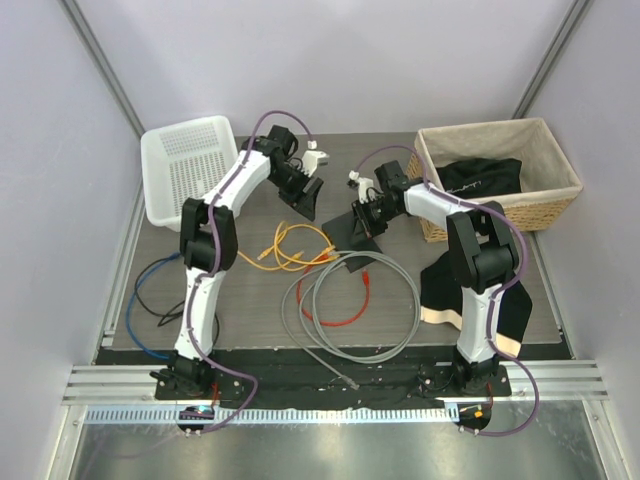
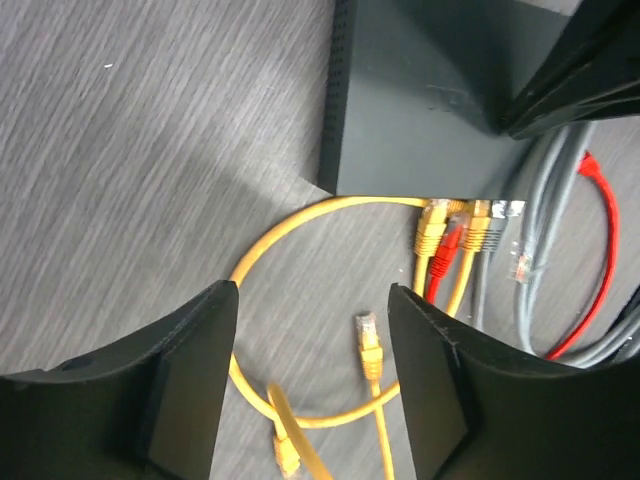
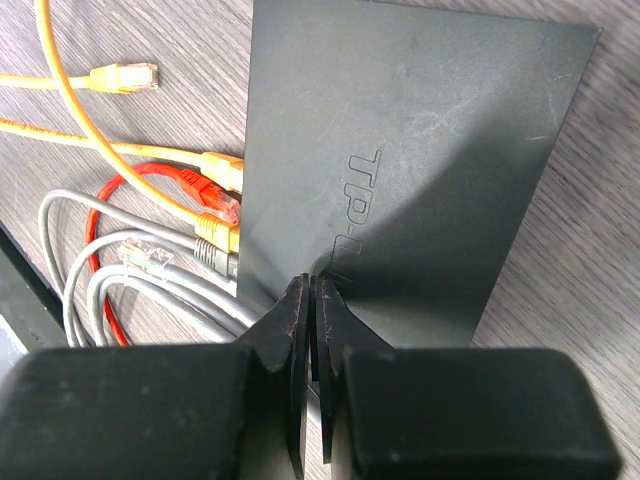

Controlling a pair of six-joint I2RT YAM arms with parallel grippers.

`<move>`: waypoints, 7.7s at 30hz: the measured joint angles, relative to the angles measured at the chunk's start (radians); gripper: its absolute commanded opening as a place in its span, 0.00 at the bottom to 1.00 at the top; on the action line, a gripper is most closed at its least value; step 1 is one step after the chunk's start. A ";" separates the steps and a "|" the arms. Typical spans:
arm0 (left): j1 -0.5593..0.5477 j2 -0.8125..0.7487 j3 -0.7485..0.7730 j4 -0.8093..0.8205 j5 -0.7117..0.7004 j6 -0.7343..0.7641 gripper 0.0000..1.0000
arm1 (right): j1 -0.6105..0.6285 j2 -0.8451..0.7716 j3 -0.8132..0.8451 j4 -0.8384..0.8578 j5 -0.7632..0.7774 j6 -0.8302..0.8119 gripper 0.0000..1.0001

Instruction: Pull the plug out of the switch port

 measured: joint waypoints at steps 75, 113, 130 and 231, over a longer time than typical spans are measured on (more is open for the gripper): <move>0.009 -0.434 -0.355 0.109 -0.004 0.010 0.78 | -0.011 -0.019 0.079 -0.124 0.134 -0.042 0.42; 0.008 -0.368 -0.457 0.373 0.151 -0.317 0.77 | 0.031 -0.414 -0.473 -0.021 0.704 -0.421 0.37; 0.008 -0.162 -0.348 0.217 0.270 -0.262 0.68 | -0.068 -0.395 -0.063 -0.184 0.287 -0.336 0.44; -0.018 0.251 -0.019 -0.172 0.493 -0.103 0.49 | 0.028 0.000 0.065 0.018 0.151 -0.076 0.32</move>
